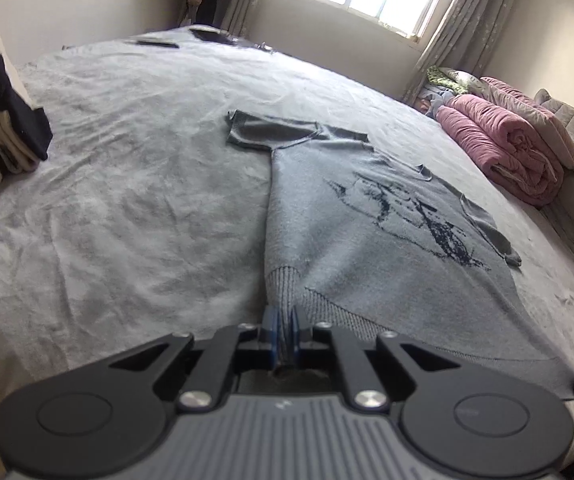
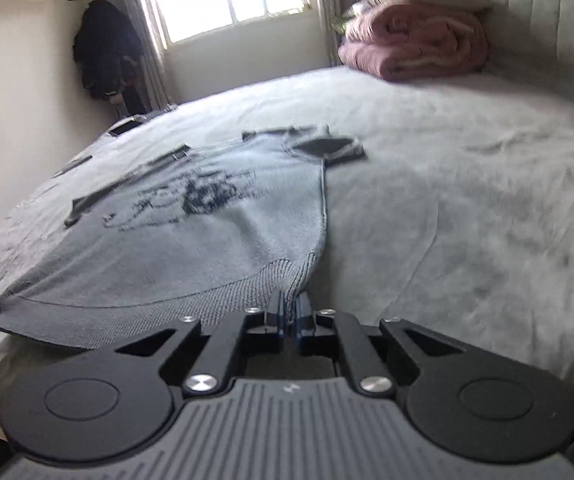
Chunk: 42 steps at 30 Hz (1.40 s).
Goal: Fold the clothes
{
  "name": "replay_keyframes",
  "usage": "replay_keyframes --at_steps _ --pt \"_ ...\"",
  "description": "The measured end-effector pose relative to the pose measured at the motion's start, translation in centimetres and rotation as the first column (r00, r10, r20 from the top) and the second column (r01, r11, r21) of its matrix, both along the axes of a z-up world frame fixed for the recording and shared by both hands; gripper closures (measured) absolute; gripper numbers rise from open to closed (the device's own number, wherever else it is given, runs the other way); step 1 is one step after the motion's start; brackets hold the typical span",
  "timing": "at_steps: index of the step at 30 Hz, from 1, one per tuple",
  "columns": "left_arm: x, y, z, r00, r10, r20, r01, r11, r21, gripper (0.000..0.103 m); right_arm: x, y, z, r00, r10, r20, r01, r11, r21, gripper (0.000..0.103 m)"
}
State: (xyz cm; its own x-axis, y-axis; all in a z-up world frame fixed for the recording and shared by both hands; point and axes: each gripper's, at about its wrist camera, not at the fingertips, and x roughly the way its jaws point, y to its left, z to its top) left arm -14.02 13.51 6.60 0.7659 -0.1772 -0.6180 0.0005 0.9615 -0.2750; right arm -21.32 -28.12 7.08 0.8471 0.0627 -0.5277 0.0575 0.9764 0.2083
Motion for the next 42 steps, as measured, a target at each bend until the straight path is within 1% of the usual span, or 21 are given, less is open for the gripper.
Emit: replay_keyframes --at_steps 2,4,6,7,9,11,13,15,16,17,19,20,23,25,27,28,30,34,36,39,42 --pt "-0.5 -1.1 0.3 0.999 -0.015 0.030 0.013 0.997 0.075 0.097 -0.2 -0.1 1.2 1.000 0.016 -0.010 -0.016 0.999 -0.035 0.097" --pt "-0.6 -2.2 0.2 0.999 -0.032 0.031 0.027 0.988 0.154 0.097 1.0 -0.2 0.0 0.995 0.012 -0.097 -0.019 0.998 -0.066 0.097" --pt "0.1 -3.0 -0.9 0.998 -0.058 -0.036 0.063 0.979 0.192 0.097 2.6 -1.0 -2.8 0.975 -0.019 -0.221 0.009 0.999 -0.050 0.097" --pt "0.4 -3.2 -1.5 0.996 -0.064 -0.064 0.076 0.974 0.213 0.097 3.0 -1.5 -4.3 0.964 -0.027 -0.265 0.022 1.000 -0.023 0.097" --pt "0.7 -3.6 -2.5 0.992 -0.077 -0.104 0.102 0.960 0.261 0.097 2.7 -1.5 -5.2 0.966 -0.031 -0.257 0.024 0.999 -0.030 0.097" --pt "0.9 -3.7 -3.0 0.988 -0.084 -0.127 0.116 0.955 0.275 0.096 2.3 -0.7 -4.7 0.971 -0.025 -0.238 0.002 0.995 -0.096 0.096" --pt "1.2 -2.9 -3.0 0.987 -0.071 -0.144 0.101 0.972 0.213 0.092 2.2 -0.3 -4.5 0.974 -0.018 -0.227 -0.011 0.992 -0.126 0.096" --pt "1.4 -1.4 -2.7 0.988 -0.047 -0.145 0.060 0.994 0.089 0.089 2.2 -0.4 -4.4 0.974 -0.017 -0.225 -0.012 0.992 -0.129 0.094" --pt "1.5 -0.6 -2.6 0.989 -0.035 -0.147 0.039 0.999 0.030 0.085 2.3 -0.4 -4.4 0.974 -0.027 -0.225 -0.004 0.991 -0.137 0.093" --pt "1.7 0.1 -2.6 0.989 -0.018 -0.148 0.016 1.000 -0.014 0.083 2.2 -0.2 -4.2 0.976 -0.037 -0.214 0.004 0.988 -0.152 0.087" --pt "1.8 1.2 -2.5 0.988 0.030 -0.152 -0.039 0.997 -0.061 0.076 1.9 0.3 -3.6 0.982 -0.054 -0.179 0.020 0.982 -0.190 0.080" --pt "1.8 1.6 -2.5 0.986 0.055 -0.157 -0.068 0.995 -0.078 0.075 1.8 0.7 -3.3 0.986 -0.054 -0.158 0.021 0.979 -0.203 0.077" --pt "2.0 2.8 -2.6 0.978 0.111 -0.174 -0.135 0.982 -0.134 0.075 1.6 2.6 -2.4 0.995 -0.038 -0.092 0.016 0.973 -0.229 0.073" --pt "2.2 3.1 -2.7 0.976 0.120 -0.185 -0.148 0.977 -0.151 0.075 1.4 4.6 -2.1 0.997 0.033 -0.067 -0.048 0.973 -0.227 0.072" --pt "2.4 3.2 -2.8 0.973 0.126 -0.192 -0.157 0.975 -0.156 0.075 1.4 7.5 -2.2 0.989 0.140 -0.057 -0.149 0.960 -0.237 0.068" --pt "2.5 3.3 -2.8 0.972 0.130 -0.194 -0.161 0.975 -0.156 0.075 1.5 9.0 -2.2 0.980 0.193 -0.053 -0.200 0.949 -0.243 0.066" --pt "2.5 3.5 -2.7 0.972 0.139 -0.188 -0.167 0.976 -0.143 0.074 1.4 12.6 -2.6 0.950 0.310 -0.046 -0.310 0.907 -0.285 0.065" --pt "2.3 4.5 -2.9 0.970 0.153 -0.191 -0.182 0.972 -0.149 0.073 0.9 18.9 -3.2 0.867 0.497 -0.024 -0.467 0.795 -0.388 0.062" --pt "2.3 4.9 -3.0 0.968 0.155 -0.198 -0.186 0.971 -0.150 0.073 1.0 21.2 -3.4 0.829 0.559 -0.021 -0.515 0.748 -0.419 0.058" --pt "2.3 5.2 -3.2 0.968 0.147 -0.202 -0.178 0.973 -0.147 0.073 1.6 24.2 -3.8 0.786 0.617 -0.023 -0.556 0.692 -0.460 0.057" --pt "2.1 5.6 -3.3 0.971 0.135 -0.200 -0.166 0.975 -0.147 0.073 2.4 26.5 -4.2 0.763 0.645 -0.043 -0.580 0.654 -0.485 0.057"
